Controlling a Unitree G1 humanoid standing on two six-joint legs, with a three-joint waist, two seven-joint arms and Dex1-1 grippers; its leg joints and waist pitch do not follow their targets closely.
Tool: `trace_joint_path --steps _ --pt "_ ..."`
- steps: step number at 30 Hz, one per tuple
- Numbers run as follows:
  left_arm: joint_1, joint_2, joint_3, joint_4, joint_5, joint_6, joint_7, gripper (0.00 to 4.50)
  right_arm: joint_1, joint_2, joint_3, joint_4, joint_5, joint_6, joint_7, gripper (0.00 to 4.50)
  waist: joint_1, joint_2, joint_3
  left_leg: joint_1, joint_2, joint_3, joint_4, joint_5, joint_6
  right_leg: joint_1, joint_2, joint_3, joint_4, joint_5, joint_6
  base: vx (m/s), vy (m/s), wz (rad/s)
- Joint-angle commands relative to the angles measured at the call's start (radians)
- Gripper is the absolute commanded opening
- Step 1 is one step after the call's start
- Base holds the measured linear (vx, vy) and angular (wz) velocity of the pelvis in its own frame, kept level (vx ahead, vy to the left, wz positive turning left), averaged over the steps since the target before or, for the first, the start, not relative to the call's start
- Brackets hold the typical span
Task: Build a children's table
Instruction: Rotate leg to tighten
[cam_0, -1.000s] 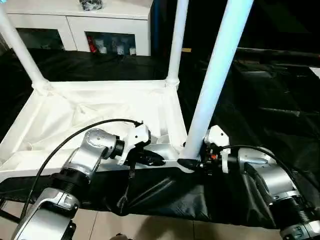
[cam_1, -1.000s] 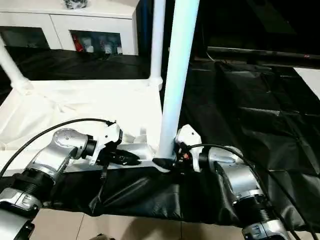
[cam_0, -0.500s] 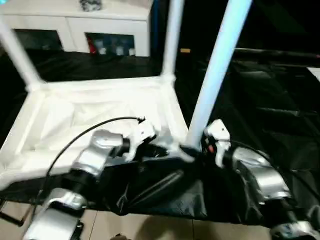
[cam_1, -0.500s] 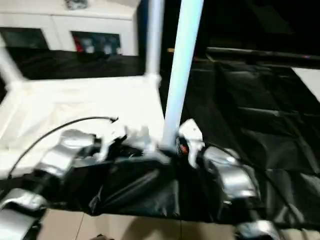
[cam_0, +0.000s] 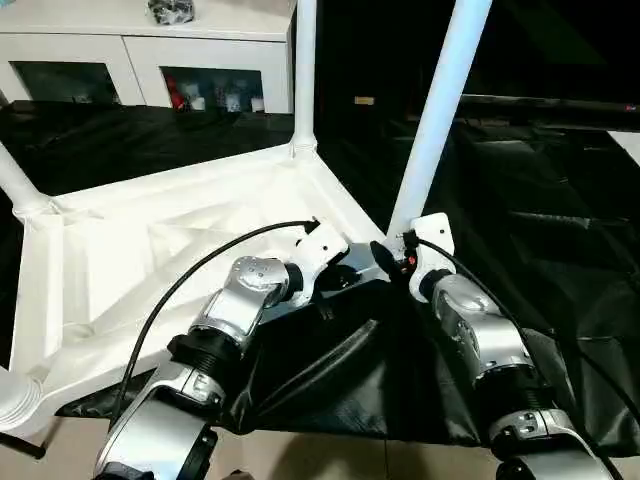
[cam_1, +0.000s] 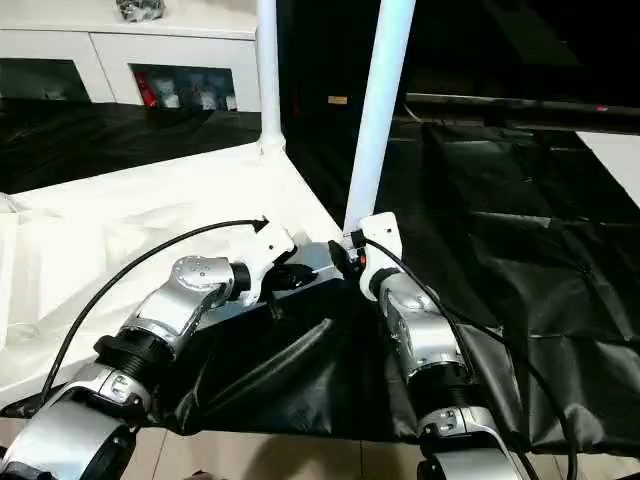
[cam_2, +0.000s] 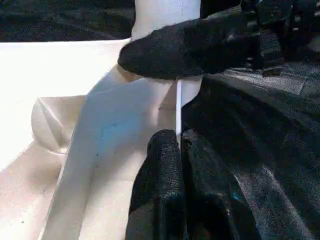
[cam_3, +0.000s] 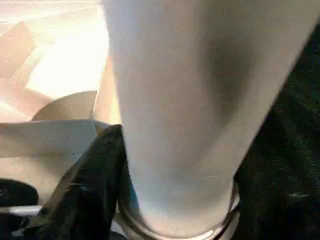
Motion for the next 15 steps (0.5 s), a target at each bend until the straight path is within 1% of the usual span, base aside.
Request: trace_joint_path --steps 1,3,5,7,9,10,11,12,13,14,15 --pt "-0.024 -0.037 -0.018 -0.021 -0.035 -0.063 -0.034 0.00 0.019 0.046 0.097 -0.023 0.010 -0.004 0.118 3.45 -0.001 -0.004 -0.066 0.006 0.012 0.002 -0.065 -0.192 0.041 0.053 -0.050 0.035 -0.078 -0.165 -0.217 0.000 0.000 0.00" --pt "-0.015 -0.015 -0.015 -0.030 -0.045 -0.072 -0.079 0.00 0.034 0.010 0.119 -0.045 0.007 -0.013 0.178 3.78 0.000 -0.001 -0.065 0.007 0.013 0.001 -0.066 -0.201 0.042 0.052 -0.050 0.035 -0.079 -0.174 -0.217 0.000 0.000 0.00" --pt "-0.006 0.003 -0.016 -0.044 -0.056 -0.076 -0.120 0.00 0.048 -0.021 0.135 -0.067 0.013 -0.019 0.234 3.78 0.000 -0.004 -0.064 0.005 0.013 0.000 -0.067 -0.207 0.046 0.054 -0.050 0.034 -0.079 -0.175 -0.220 0.000 0.000 0.00" --pt "0.011 0.034 -0.020 -0.070 -0.078 -0.106 -0.198 0.00 0.067 -0.068 0.149 -0.099 0.027 -0.035 0.317 3.78 0.000 -0.004 -0.063 0.005 0.014 0.001 -0.067 -0.212 0.049 0.055 -0.050 0.035 -0.080 -0.184 -0.218 0.000 0.000 0.00" --pt "0.030 0.065 -0.022 -0.107 -0.110 -0.105 -0.286 0.00 0.080 -0.110 0.155 -0.124 0.041 -0.048 0.393 3.78 0.000 -0.004 -0.064 0.005 0.016 0.000 -0.067 -0.208 0.056 0.056 -0.052 0.035 -0.077 -0.169 -0.226 0.000 0.000 0.00" --pt "0.031 0.067 -0.022 -0.109 -0.112 -0.105 -0.290 0.00 0.080 -0.112 0.155 -0.125 0.041 -0.049 0.397 3.78 -0.001 -0.002 -0.064 0.005 0.017 0.001 -0.066 -0.210 0.059 0.054 -0.051 0.035 -0.076 -0.162 -0.235 0.000 0.000 0.00" --pt "0.037 0.085 -0.024 -0.119 -0.120 -0.101 -0.332 0.00 0.090 -0.138 0.162 -0.141 0.045 -0.057 0.455 3.78 -0.002 0.000 -0.064 0.006 0.016 0.002 -0.065 -0.212 0.058 0.052 -0.052 0.036 -0.076 -0.163 -0.241 0.000 0.000 0.00" --pt "0.037 0.085 -0.024 -0.119 -0.120 -0.101 -0.332 0.00 0.090 -0.138 0.162 -0.141 0.045 -0.057 0.455 3.78 -0.001 -0.002 -0.064 0.006 0.017 0.002 -0.066 -0.211 0.057 0.053 -0.052 0.036 -0.076 -0.163 -0.242 0.000 0.000 0.00" --pt "0.039 0.107 -0.031 -0.121 -0.121 -0.103 -0.375 0.00 0.102 -0.169 0.172 -0.163 0.056 -0.059 0.528 3.78 -0.001 -0.002 -0.064 0.006 0.017 0.002 -0.065 -0.211 0.060 0.054 -0.050 0.035 -0.075 -0.159 -0.246 0.000 0.000 0.00" --pt "0.039 0.117 -0.033 -0.119 -0.120 -0.105 -0.390 0.00 0.109 -0.185 0.178 -0.175 0.063 -0.058 0.564 3.78 0.002 -0.001 -0.063 0.007 0.018 0.002 -0.064 -0.210 0.068 0.054 -0.049 0.036 -0.075 -0.152 -0.247 0.000 0.000 0.00" --pt "0.039 0.134 -0.036 -0.116 -0.120 -0.111 -0.416 0.00 0.119 -0.207 0.189 -0.195 0.074 -0.053 0.611 3.78 0.004 0.000 -0.062 0.007 0.019 0.003 -0.065 -0.212 0.071 0.053 -0.050 0.036 -0.075 -0.154 -0.249 0.000 0.000 0.00"
